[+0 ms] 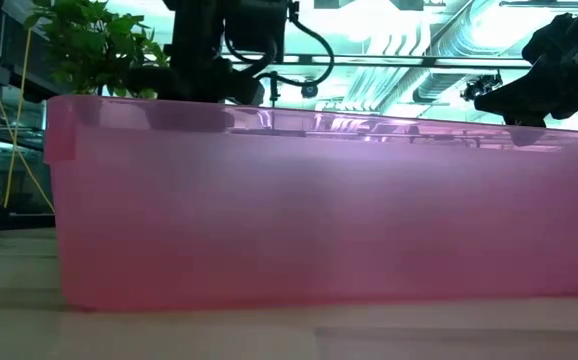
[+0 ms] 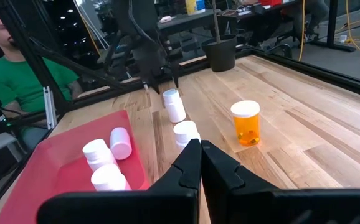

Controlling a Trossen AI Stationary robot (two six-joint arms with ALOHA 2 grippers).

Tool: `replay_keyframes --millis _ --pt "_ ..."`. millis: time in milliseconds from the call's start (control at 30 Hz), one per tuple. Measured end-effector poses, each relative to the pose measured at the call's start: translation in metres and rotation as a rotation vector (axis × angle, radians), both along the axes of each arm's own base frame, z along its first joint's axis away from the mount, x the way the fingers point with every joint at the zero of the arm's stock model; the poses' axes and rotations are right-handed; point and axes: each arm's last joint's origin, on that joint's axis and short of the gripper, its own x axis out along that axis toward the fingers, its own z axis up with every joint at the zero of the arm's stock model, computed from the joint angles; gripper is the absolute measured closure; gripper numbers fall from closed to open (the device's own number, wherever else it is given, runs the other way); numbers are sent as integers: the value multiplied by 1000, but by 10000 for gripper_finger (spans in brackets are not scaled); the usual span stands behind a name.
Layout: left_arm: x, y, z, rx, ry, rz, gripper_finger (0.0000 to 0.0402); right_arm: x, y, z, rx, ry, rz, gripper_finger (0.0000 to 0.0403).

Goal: Pick and place pill bottles into a basket
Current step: Put the white pill bottle into the bin

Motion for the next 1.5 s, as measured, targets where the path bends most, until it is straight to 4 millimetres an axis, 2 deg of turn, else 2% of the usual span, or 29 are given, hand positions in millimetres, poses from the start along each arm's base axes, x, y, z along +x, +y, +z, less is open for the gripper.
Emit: replay_keyframes --millis 500,767,933,1233,1500 --pt "9 -1 -4 -23 -74 -10 162 0 0 0 0 0 -3 403" --pt "-1 -1 -28 -32 -3 2 163 0 0 0 0 0 -3 403" --pt "-7 -1 -35 -32 30 0 163 0 0 0 0 -1 -3 403" --pt "-7 -1 -34 -30 41 -46 163 0 0 0 0 -1 -4 403" --pt "-4 0 -22 -26 52 -129 154 0 0 0 -1 -1 -8 403"
